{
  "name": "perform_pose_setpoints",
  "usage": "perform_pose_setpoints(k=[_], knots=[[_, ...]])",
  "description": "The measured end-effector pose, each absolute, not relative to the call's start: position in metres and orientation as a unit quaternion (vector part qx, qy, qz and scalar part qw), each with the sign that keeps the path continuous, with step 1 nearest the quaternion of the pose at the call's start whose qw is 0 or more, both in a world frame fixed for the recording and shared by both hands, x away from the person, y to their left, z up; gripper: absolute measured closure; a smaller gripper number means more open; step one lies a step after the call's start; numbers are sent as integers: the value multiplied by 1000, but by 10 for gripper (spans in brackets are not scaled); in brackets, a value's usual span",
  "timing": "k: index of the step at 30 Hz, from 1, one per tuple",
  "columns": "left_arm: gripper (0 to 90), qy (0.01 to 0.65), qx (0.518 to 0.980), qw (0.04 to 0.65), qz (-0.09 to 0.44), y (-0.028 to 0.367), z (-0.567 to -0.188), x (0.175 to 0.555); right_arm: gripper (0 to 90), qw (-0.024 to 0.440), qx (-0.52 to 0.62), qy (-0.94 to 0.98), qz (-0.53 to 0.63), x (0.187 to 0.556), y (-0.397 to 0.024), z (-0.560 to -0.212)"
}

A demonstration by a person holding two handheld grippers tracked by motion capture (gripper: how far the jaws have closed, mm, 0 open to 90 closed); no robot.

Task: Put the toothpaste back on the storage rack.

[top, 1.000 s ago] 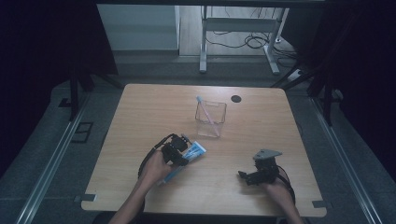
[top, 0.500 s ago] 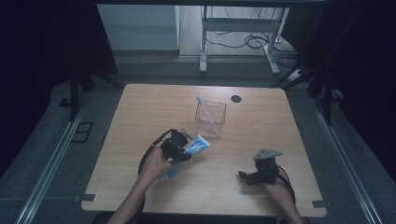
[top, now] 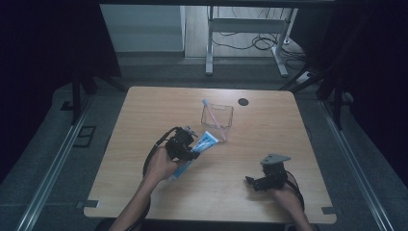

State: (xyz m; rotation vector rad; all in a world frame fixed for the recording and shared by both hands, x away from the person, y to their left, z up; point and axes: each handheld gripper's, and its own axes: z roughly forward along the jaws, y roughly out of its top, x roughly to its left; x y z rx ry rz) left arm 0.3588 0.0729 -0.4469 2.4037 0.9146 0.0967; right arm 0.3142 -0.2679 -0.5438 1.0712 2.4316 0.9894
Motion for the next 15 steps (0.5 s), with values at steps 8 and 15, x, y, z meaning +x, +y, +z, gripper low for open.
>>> perform_pose_setpoints(k=[8,15], knots=[[740,337,893,293,51,72,-433,362,0,153,373,848,345,314,-268,-544],[741,336,889,305,62,70,-420,368,0,153,373,848,345,314,-268,-544]])
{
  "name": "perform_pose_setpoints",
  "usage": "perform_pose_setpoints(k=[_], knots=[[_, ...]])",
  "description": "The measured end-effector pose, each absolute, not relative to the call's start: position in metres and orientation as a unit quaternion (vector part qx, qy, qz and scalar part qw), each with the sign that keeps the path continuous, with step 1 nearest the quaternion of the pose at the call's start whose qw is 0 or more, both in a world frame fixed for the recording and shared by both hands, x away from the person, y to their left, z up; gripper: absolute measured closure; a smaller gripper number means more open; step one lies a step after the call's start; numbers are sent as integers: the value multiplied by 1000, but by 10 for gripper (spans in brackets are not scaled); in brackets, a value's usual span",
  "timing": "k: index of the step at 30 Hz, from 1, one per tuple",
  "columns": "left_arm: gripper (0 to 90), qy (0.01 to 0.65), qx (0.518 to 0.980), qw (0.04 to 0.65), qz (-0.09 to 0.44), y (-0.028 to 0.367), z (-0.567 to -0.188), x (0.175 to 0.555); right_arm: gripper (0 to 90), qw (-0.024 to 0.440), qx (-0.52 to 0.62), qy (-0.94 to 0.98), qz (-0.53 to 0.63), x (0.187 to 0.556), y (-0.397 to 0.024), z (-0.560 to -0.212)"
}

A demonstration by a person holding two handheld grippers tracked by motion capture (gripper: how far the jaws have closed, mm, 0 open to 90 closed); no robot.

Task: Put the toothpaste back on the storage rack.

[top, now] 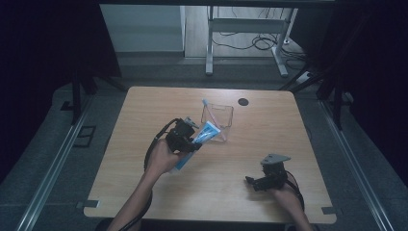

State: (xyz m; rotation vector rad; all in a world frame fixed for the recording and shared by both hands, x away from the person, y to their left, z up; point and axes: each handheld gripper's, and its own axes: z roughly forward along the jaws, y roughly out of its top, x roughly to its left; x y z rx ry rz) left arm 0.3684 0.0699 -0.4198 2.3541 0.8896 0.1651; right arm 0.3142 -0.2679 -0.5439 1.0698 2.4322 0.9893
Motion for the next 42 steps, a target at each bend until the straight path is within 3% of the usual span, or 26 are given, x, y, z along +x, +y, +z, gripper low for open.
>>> perform_pose_setpoints(k=[42], knots=[[743,324,858,379,126,41,-368,432,0,153,372,848,344,314,-268,-544]])
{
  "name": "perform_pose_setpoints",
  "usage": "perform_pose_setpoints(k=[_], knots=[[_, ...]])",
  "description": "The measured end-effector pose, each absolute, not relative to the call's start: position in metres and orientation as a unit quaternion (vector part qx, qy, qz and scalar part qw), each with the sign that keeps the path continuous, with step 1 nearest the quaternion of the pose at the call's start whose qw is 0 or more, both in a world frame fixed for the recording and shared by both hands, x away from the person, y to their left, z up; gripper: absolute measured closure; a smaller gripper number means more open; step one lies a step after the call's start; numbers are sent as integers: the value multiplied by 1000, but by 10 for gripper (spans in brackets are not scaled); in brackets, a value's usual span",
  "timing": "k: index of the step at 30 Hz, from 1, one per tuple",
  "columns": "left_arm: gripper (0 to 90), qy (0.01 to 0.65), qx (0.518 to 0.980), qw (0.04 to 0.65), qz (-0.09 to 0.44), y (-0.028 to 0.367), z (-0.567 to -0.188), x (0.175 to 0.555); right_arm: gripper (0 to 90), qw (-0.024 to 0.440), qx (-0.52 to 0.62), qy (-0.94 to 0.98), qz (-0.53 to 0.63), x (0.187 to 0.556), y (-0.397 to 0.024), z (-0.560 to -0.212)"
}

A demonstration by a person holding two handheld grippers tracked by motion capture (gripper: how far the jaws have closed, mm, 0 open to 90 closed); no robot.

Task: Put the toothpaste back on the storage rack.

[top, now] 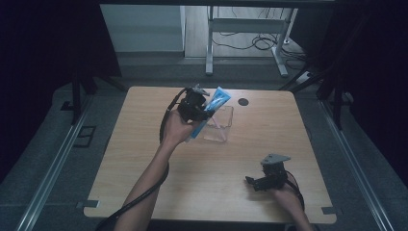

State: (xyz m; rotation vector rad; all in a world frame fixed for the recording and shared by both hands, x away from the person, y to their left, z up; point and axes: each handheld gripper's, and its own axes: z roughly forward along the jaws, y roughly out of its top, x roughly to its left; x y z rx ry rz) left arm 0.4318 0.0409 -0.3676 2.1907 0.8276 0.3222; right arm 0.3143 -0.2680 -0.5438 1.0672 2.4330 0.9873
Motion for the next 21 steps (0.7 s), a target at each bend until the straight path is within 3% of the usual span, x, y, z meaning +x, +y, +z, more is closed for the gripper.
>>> perform_pose_setpoints(k=[21], knots=[[743,316,843,407,152,17,-362,467,0,153,372,848,344,314,-268,-544]])
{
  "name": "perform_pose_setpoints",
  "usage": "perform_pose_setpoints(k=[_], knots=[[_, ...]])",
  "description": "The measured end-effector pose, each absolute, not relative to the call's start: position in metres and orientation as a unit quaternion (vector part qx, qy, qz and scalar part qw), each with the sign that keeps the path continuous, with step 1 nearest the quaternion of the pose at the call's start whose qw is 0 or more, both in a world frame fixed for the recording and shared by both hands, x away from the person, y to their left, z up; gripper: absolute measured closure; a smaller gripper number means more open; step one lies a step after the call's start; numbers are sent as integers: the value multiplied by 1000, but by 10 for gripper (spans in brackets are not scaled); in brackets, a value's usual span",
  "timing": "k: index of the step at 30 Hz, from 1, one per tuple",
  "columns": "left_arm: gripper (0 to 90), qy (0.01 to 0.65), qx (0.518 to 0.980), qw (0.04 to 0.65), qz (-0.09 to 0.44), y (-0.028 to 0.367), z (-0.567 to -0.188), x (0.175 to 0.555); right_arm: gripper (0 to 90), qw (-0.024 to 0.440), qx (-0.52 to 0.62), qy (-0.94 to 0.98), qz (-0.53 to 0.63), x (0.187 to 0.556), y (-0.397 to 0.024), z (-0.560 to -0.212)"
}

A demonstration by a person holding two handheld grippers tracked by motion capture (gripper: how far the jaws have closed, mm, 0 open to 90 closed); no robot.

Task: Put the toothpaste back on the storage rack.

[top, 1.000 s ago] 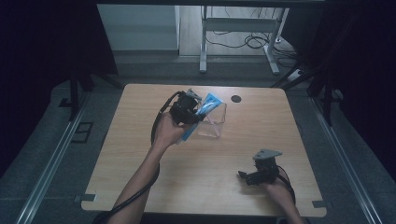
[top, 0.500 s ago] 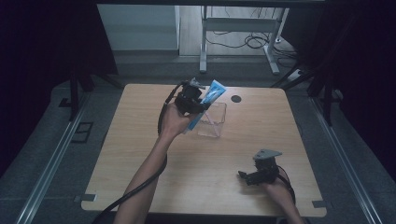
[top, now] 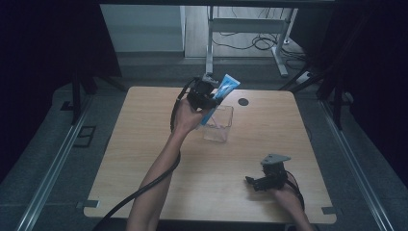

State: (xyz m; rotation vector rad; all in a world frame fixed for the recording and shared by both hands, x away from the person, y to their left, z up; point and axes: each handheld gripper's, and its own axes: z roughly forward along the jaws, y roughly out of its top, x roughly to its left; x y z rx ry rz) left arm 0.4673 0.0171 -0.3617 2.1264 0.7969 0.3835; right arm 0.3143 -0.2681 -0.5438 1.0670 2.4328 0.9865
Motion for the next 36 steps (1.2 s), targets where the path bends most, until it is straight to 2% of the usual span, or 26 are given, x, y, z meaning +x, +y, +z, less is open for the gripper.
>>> perform_pose_setpoints(k=[25,36], knots=[[745,318,821,439,180,-6,-373,495,0,154,371,848,344,314,-268,-544],[744,320,815,444,190,-10,-392,504,0,153,372,848,345,314,-268,-544]])
